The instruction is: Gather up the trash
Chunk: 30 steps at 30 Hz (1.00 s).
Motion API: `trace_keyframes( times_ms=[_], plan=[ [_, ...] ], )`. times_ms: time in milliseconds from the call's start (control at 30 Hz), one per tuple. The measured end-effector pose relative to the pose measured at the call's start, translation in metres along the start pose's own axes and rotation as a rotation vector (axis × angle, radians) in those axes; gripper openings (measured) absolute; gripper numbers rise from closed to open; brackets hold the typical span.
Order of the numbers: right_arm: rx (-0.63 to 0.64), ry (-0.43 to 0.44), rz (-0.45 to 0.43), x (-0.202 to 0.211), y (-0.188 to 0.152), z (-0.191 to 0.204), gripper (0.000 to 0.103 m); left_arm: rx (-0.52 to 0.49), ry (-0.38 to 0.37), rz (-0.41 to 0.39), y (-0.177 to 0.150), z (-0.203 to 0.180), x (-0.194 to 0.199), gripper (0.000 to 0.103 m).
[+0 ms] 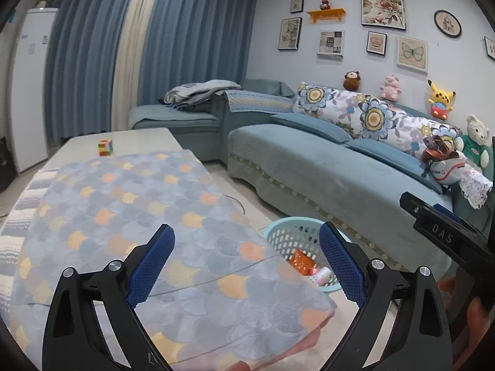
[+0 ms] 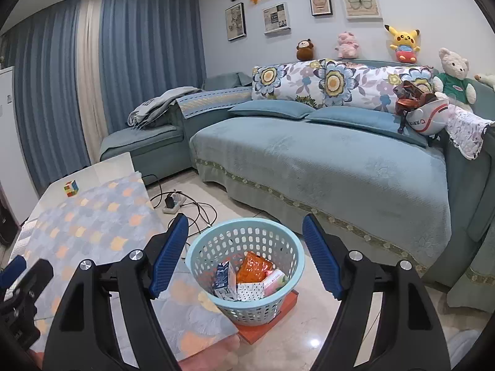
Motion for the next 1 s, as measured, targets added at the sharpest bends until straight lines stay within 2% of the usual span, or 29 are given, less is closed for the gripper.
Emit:
trace_keyframes(
  times_ms=[233, 567, 1000],
  plan=[
    [0.043, 0.011, 0.008, 0.002, -0.004, 0.012, 0.072, -0.035, 0.015, -0.025, 0.002, -0.005, 0.007, 0.094],
    [0.117, 0.017, -0.013, 0.007, 0.001, 0.032, 0.072, -0.017, 0.012, -0.017, 0.004, -0.001, 0.005, 0.095],
    [0.097, 0.027, 0.019, 0.0, -0.006, 0.027, 0.073, -0.018, 0.013, -0.01, 0.002, 0.0, 0.006, 0.095]
  ],
)
Point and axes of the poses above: each gripper's, at about its wrist camera, not at the fingertips, and x roughly against the way its jaws point, z to its left, y to its top, the point moved 10 cm from there along -x, roughly the way its jaws point, and after that the axes turned 14 degrees about y, right-handed, at the moved point
